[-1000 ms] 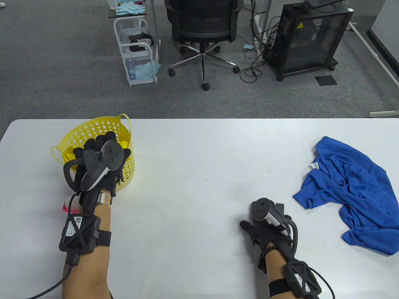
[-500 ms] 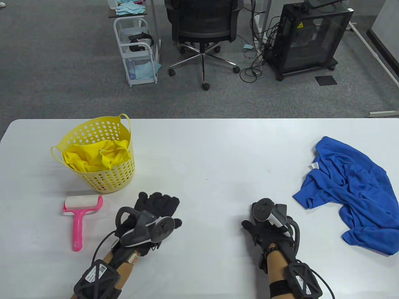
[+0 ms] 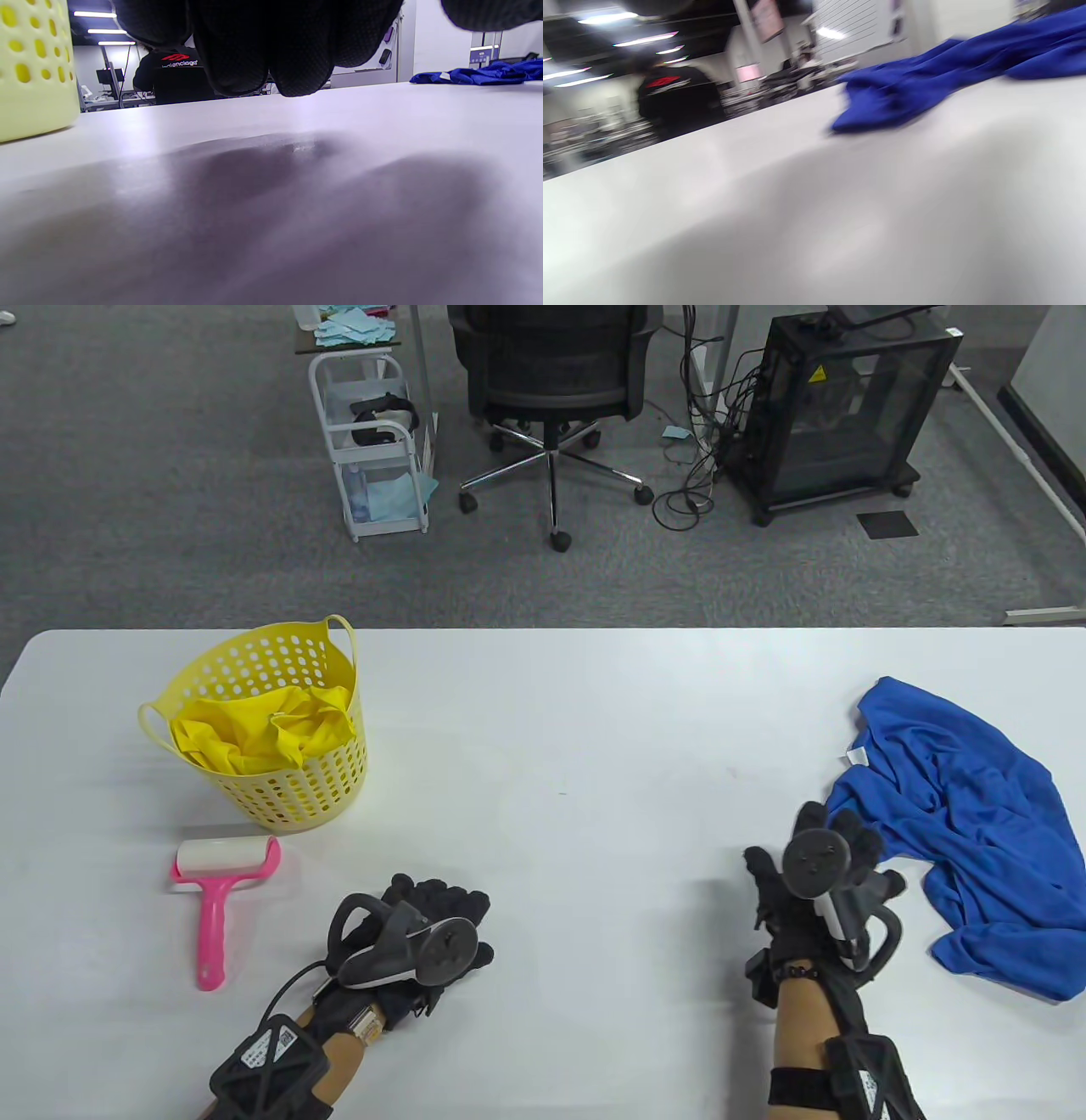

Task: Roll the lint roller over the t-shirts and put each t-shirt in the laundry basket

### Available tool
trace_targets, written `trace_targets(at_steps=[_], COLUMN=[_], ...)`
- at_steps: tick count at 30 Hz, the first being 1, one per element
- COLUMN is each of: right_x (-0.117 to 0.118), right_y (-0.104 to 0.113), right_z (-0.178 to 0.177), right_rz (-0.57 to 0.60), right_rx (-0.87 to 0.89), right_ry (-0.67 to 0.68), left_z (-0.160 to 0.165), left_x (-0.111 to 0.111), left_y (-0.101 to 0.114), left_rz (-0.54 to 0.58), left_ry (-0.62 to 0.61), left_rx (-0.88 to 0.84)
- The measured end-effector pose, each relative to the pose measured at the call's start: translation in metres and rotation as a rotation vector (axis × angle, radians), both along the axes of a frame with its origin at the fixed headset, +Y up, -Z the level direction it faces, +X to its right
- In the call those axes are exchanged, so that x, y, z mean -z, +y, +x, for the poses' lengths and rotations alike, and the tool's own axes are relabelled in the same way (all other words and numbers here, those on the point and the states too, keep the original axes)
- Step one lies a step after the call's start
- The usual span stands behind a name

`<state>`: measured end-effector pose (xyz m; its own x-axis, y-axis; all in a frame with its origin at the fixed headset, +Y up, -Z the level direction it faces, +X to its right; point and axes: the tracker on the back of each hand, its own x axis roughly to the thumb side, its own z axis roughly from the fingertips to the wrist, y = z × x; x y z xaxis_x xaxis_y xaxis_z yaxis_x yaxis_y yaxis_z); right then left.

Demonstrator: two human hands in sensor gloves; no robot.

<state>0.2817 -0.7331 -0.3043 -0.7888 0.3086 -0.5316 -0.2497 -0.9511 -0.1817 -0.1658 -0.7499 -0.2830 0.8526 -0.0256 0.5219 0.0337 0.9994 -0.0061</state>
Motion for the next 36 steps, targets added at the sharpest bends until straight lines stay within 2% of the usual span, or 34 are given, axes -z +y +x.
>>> trace_targets(at_steps=[3, 6, 7, 10, 12, 14, 16, 17, 18, 19, 21, 23, 25, 27, 33, 36], right_x=[-0.017, -0.029, -0.03, -0.017, -0.001, 0.018, 0.033, 0.037, 0.039, 0.039, 0.036, 0.034, 0.031, 0.031, 0.021, 0.008], right_y=[-0.014, -0.029, -0.033, -0.043, -0.04, -0.036, -0.038, -0.043, -0.047, -0.048, -0.041, -0.038, -0.038, -0.036, -0.032, -0.027], right_z=[0.052, 0.082, 0.086, 0.082, 0.066, 0.047, 0.035, 0.032, 0.031, 0.031, 0.032, 0.025, 0.011, -0.012, -0.135, -0.184], right_rz=[-0.175, -0.196, -0.194, -0.159, -0.174, -0.244, -0.377, -0.47, -0.513, -0.502, -0.347, -0.304, -0.335, -0.38, -0.46, -0.46], right_rx=[-0.014, 0.122, 0.154, 0.229, 0.149, 0.027, -0.094, -0.122, -0.104, -0.065, -0.021, 0.075, 0.103, 0.052, -0.007, 0.066], right_ry=[-0.197, -0.304, -0.302, -0.169, -0.068, 0.029, 0.052, 0.053, 0.071, 0.079, 0.069, 0.162, 0.245, 0.336, 0.711, 0.872], left_z=[-0.007, -0.009, -0.009, -0.009, -0.008, -0.006, -0.006, -0.007, -0.008, -0.011, -0.015, -0.017, -0.016, -0.011, 0.006, 0.012], left_x=[0.002, 0.007, 0.007, 0.01, 0.01, 0.01, 0.009, 0.009, 0.009, 0.01, 0.013, 0.015, 0.015, 0.014, -0.003, -0.01], left_y=[0.0, -0.005, -0.007, -0.011, -0.011, -0.01, -0.01, -0.01, -0.01, -0.01, -0.01, -0.009, -0.007, -0.005, -0.001, -0.003], left_rz=[-0.025, -0.061, -0.065, -0.075, -0.078, -0.072, -0.041, -0.019, -0.011, -0.003, -0.019, -0.042, -0.05, -0.046, -0.006, -0.013], left_ry=[0.013, 0.018, 0.018, 0.018, 0.016, 0.012, 0.049, 0.074, 0.08, 0.092, 0.113, 0.126, 0.117, 0.095, -0.015, -0.1], left_rx=[-0.044, -0.065, -0.061, -0.044, -0.047, -0.049, -0.031, -0.015, -0.003, 0.008, -0.01, -0.044, -0.069, -0.073, -0.017, 0.028])
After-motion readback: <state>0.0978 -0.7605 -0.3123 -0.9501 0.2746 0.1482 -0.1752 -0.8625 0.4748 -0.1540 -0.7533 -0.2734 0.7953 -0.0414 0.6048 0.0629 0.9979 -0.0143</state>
